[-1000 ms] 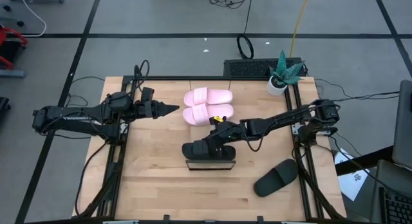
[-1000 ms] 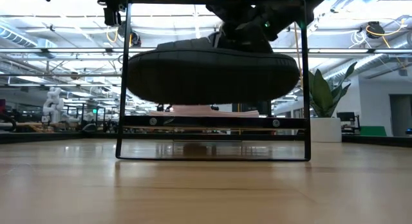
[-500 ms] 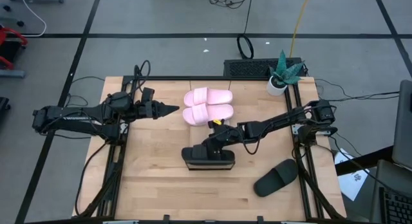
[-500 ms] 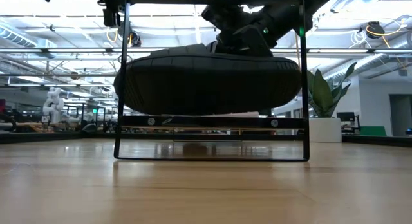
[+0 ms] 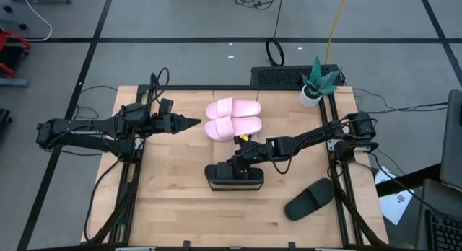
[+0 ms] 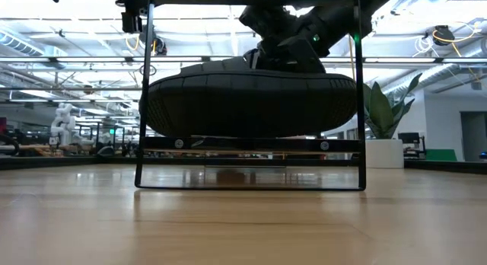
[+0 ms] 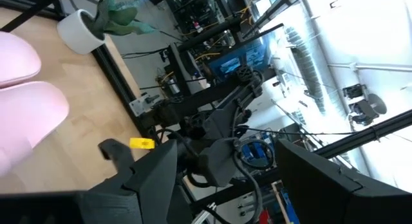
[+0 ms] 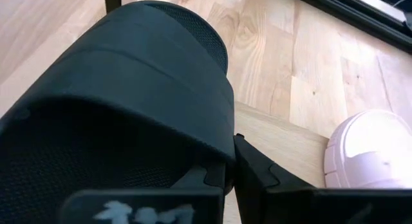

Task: Pick and place slides into the shelf
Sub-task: Put the left black slide on the shelf

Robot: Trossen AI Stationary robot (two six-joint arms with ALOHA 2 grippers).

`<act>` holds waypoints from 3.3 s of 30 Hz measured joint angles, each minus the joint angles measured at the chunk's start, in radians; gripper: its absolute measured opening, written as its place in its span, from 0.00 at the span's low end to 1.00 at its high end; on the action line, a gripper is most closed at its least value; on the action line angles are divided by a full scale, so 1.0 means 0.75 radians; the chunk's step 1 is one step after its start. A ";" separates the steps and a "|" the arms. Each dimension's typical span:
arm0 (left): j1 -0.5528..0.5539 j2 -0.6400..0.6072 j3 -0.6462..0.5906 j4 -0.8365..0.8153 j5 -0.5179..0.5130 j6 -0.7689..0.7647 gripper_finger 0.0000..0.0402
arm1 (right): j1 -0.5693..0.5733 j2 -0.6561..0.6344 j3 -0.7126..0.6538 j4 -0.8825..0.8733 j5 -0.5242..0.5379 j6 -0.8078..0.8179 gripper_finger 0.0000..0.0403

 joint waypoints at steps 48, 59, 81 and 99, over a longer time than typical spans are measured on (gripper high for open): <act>0.000 0.000 0.000 -0.018 0.003 0.011 0.64 | 0.009 0.000 0.000 -0.018 0.016 -0.061 0.23; 0.000 0.000 0.000 -0.018 0.023 0.011 0.64 | 0.009 -0.001 0.000 -0.082 0.018 -0.061 0.23; 0.000 0.000 0.000 -0.018 0.028 0.034 0.64 | 0.004 -0.007 0.000 -0.160 0.025 -0.092 0.23; 0.000 0.000 0.001 -0.016 0.035 0.036 0.64 | 0.019 -0.050 0.000 -0.185 0.053 -0.056 0.23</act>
